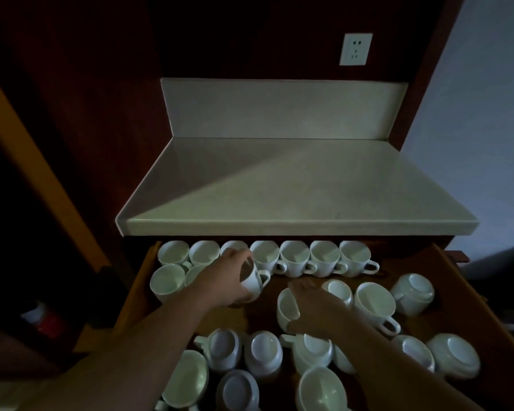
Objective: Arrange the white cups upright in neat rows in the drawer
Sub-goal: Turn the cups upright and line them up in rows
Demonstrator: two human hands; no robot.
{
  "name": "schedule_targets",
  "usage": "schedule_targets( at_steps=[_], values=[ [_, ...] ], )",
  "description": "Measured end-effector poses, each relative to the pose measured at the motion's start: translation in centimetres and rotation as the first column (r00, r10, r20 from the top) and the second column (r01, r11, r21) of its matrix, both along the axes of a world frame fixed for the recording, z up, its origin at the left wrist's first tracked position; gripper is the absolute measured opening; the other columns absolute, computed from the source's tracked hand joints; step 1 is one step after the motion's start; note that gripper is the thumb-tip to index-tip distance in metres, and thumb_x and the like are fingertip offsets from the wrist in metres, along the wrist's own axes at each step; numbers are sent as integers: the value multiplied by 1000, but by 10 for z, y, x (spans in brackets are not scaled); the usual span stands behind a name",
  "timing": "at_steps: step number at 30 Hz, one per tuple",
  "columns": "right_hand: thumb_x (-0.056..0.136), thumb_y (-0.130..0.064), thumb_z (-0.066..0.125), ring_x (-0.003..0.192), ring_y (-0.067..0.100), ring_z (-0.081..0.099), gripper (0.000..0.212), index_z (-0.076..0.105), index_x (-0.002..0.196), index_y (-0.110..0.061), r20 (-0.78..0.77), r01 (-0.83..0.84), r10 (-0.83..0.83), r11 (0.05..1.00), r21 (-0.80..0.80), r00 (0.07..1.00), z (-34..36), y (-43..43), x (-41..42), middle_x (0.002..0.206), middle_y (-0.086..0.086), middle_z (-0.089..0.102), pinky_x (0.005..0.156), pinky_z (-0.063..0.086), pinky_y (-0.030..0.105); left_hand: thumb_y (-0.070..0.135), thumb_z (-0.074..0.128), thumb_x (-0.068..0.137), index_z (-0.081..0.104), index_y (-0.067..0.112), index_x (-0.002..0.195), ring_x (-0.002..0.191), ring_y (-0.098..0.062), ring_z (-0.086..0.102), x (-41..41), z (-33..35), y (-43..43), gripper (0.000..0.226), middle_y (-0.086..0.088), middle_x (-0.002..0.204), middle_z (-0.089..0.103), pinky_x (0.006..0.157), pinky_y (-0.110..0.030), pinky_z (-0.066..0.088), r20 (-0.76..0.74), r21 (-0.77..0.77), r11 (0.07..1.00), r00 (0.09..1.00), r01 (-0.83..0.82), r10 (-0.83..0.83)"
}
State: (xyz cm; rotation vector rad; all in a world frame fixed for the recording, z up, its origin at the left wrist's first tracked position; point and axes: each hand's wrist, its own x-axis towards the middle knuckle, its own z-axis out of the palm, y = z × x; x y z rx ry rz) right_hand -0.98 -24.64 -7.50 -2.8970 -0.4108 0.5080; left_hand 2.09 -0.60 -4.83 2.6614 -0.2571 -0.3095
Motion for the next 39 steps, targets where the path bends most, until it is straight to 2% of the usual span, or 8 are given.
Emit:
schedule_targets(
  at_steps=[4, 8, 16, 20, 22, 28, 34, 39],
  values=[
    [81, -51, 77, 136, 26, 48, 86, 36, 151, -24, 31, 65, -67, 997, 41, 997, -6, -4, -2, 155, 0, 41, 100, 51, 42, 29, 80, 74, 41, 41, 145, 129, -23, 39, 0, -21, -5, 82, 3, 138, 29, 95, -41, 55, 60, 94, 995, 997, 45, -51],
    [79, -52, 76, 130, 24, 54, 85, 36, 150, -28, 27, 159, -163, 981, 114, 986, -7, -5, -3, 151, -1, 45, 94, 54, 42, 28, 79, 77, 41, 39, 140, 125, -23, 35, 1, -36, -8, 75, 3, 129, 29, 86, -38, 55, 87, 209, 971, 987, 117, -138],
    [83, -57, 74, 127, 24, 57, 86, 37, 152, -24, 31, 336, -359, 898, 284, 933, 7, 7, 9, 150, 2, 48, 91, 52, 37, 32, 73, 85, 36, 29, 150, 123, -33, 40, -4, -59, -6, 76, -10, 137, 35, 75, -37, 47, 246, 294, 940, 937, 171, -247],
    [80, -55, 76, 119, 25, 60, 76, 46, 141, -23, 3, 334, -344, 913, 235, 939, 4, 20, 13, 140, 5, 55, 85, 52, 37, 24, 73, 76, 29, 29, 143, 113, -40, 49, -3, -73, -2, 80, -16, 133, 46, 89, -49, 50, 291, 311, 935, 919, 173, -267],
    [80, -54, 76, 120, 27, 60, 74, 47, 139, -22, 11, 327, -337, 921, 210, 942, 0, 29, 14, 139, 6, 56, 88, 53, 39, 24, 73, 74, 38, 24, 145, 113, -40, 51, -2, -76, 3, 80, -16, 135, 48, 94, -48, 48, 303, 343, 926, 914, 159, -269],
    [81, -61, 75, 131, 32, 54, 92, 35, 154, -22, 43, 313, -326, 932, 184, 945, -14, 42, 17, 149, 9, 48, 100, 51, 43, 27, 73, 77, 50, 17, 147, 129, -34, 48, -11, -71, 10, 74, -11, 144, 49, 107, -44, 44, 332, 218, 970, 927, 107, -177],
    [81, -63, 75, 149, 31, 36, 109, 16, 163, -24, -1, 303, -312, 922, 241, 950, -22, 36, 12, 166, 9, 29, 115, 41, 45, 11, 64, 84, 73, 16, 102, 98, -30, 62, -16, -65, 20, 21, -6, 100, 70, 81, -39, 48, 301, 269, 948, 920, 171, -252],
    [89, -35, 73, 144, 30, 43, 97, 12, 164, -23, -72, 258, -248, 940, 224, 966, -20, 25, 11, 161, 11, 35, 109, 46, 43, 9, 60, 85, 72, 18, 102, 96, -28, 60, -15, -66, 19, 23, -3, 97, 68, 78, -37, 49, 273, 308, 936, 927, 170, -258]
  ],
)
